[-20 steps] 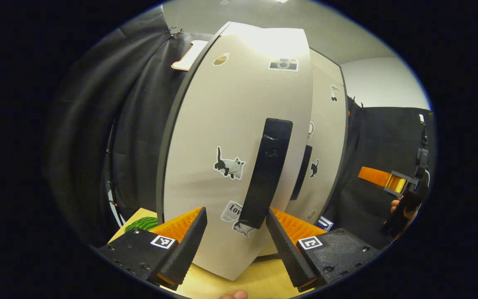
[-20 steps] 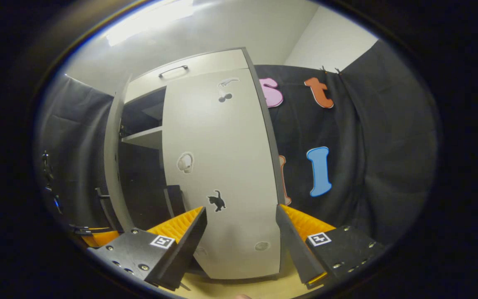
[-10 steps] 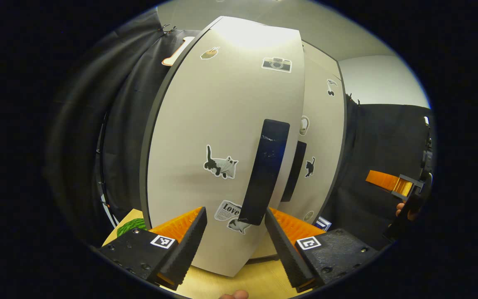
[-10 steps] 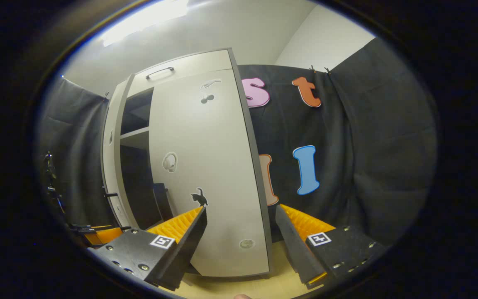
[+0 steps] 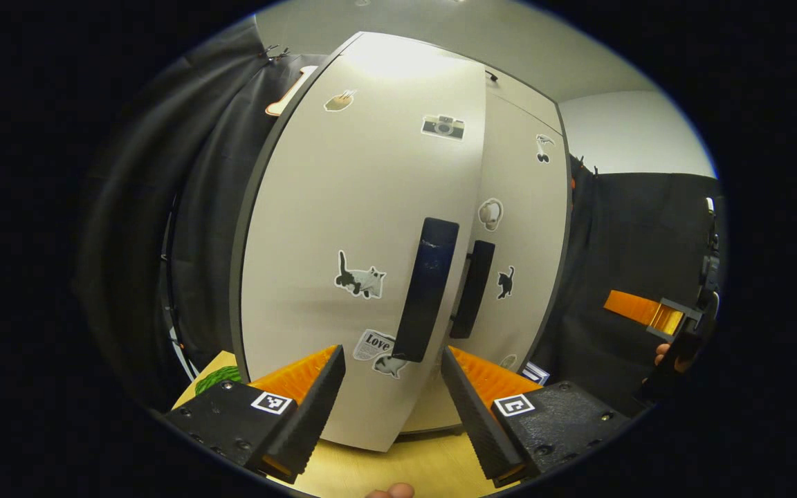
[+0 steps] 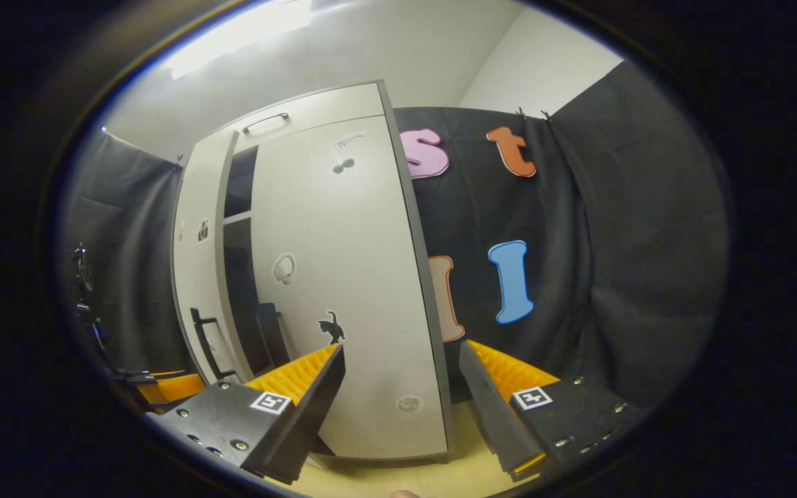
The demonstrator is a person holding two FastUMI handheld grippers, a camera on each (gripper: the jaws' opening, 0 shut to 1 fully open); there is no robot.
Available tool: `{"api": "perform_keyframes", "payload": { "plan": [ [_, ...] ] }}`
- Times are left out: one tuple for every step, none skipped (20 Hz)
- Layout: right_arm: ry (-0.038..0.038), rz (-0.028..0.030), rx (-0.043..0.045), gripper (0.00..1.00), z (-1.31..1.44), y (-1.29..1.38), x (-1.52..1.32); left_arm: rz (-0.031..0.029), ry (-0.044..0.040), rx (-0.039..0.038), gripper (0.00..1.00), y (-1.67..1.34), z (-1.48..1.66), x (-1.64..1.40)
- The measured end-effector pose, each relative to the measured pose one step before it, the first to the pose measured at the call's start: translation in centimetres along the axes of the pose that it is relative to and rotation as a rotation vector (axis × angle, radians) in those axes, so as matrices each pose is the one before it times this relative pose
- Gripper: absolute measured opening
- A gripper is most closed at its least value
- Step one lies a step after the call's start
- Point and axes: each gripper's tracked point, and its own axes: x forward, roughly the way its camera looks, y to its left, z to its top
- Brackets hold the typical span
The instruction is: Grasp the bottle in the cabinet with the left hand and place it on the coaster, then close the right door with the right hand and the left door with the left hand.
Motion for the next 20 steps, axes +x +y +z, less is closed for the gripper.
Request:
{"api": "perform_keyframes", "payload": {
  "plan": [
    [0.00025,0.00606,-0.00404,1.0,0.191,0.094,-0.156,0.01106,-0.00224,0.00737,0.91,0.008,0.257,0.017],
    [-0.00261,0.0066,-0.00695,1.0,0.273,-0.011,-0.109,0.00626,-0.00769,0.01163,0.91,-0.031,0.316,-0.063],
    [-0.00416,0.00637,-0.0088,1.0,0.373,-0.022,-0.151,0.0007,-0.01357,0.01479,0.91,-0.073,0.512,0.011],
    [-0.00507,0.00608,-0.00808,1.0,0.412,0.037,-0.104,0.00259,-0.01336,0.0143,0.91,0.064,0.464,0.23],
    [-0.00465,0.00587,-0.0066,1.0,0.414,0.001,-0.019,-0.00108,-0.01381,0.01446,0.9,-0.138,0.562,0.091],
    [-0.00335,0.00532,-0.00626,1.0,0.422,-0.066,-0.078,0.00069,-0.01113,0.01366,0.9,-0.138,0.454,0.281],
    [-0.00245,0.00428,-0.00574,0.97,0.386,0.006,-0.094,0.00218,-0.01252,0.01344,0.91,-0.072,0.49,0.165],
    [-0.0029,0.00445,-0.00576,1.0,0.513,-0.028,-0.07,0.00582,-0.01049,0.01239,0.9,-0.026,0.484,0.022],
    [-0.00439,-0.00025,-0.00867,1.0,0.471,-0.044,-0.132,0.0095,-0.00712,0.00912,0.9,0.03,0.453,0.009],
    [-0.00586,-0.00436,-0.01267,0.97,0.533,-0.147,-0.04,0.01175,-0.00481,0.00386,0.9,-0.053,0.351,0.038],
    [-0.00775,-0.00179,-0.01547,1.0,0.797,-0.157,-0.065,0.00594,-0.00687,-0.00316,0.9,-0.133,0.325,0.013],
    [-0.01198,0.00153,-0.01352,1.0,0.857,-0.078,-0.121,-0.00037,-0.00718,-0.00647,0.9,-0.431,0.368,0.194],
    [-0.0125,0.00012,-0.00994,1.0,0.856,-0.018,-0.059,-0.00379,-0.01429,0.00019,0.9,-0.381,0.342,0.093],
    [-0.01207,-0.00102,-0.00568,0.96,0.848,-0.206,-0.084,0.00441,-0.00561,0.00883,0.9,-0.093,0.349,0.204],
    [-0.01233,-0.00003,-0.00327,1.0,0.771,-0.153,-0.085,0.01023,-0.00343,0.01413,0.9,0.086,0.243,0.088],
    [-0.01107,-0.00155,-0.00244,1.0,0.703,-0.275,-0.024,0.00917,-0.00168,0.01435,0.9,0.046,0.233,-0.063],
    [-0.01008,-0.00353,-0.00202,1.0,0.571,-0.386,-0.204,0.00293,-0.00851,0.00836,0.9,-0.031,0.331,-0.016],
    [-0.01095,-0.00329,-0.00362,1.0,0.546,-0.42,-0.088,-0.00709,-0.01981,-0.00105,0.91,-0.408,0.486,0.197],
    [-0.00448,-0.00682,-0.00503,1.0,0.187,-0.576,-0.146,-0.01036,-0.01186,-0.01088,0.91,-0.575,0.339,0.296],
    [0.00082,-0.00644,-0.00584,0.96,0.045,-0.637,-0.027,-0.01175,-0.00564,-0.01262,0.9,-0.7,0.066,0.323]
  ]
}}
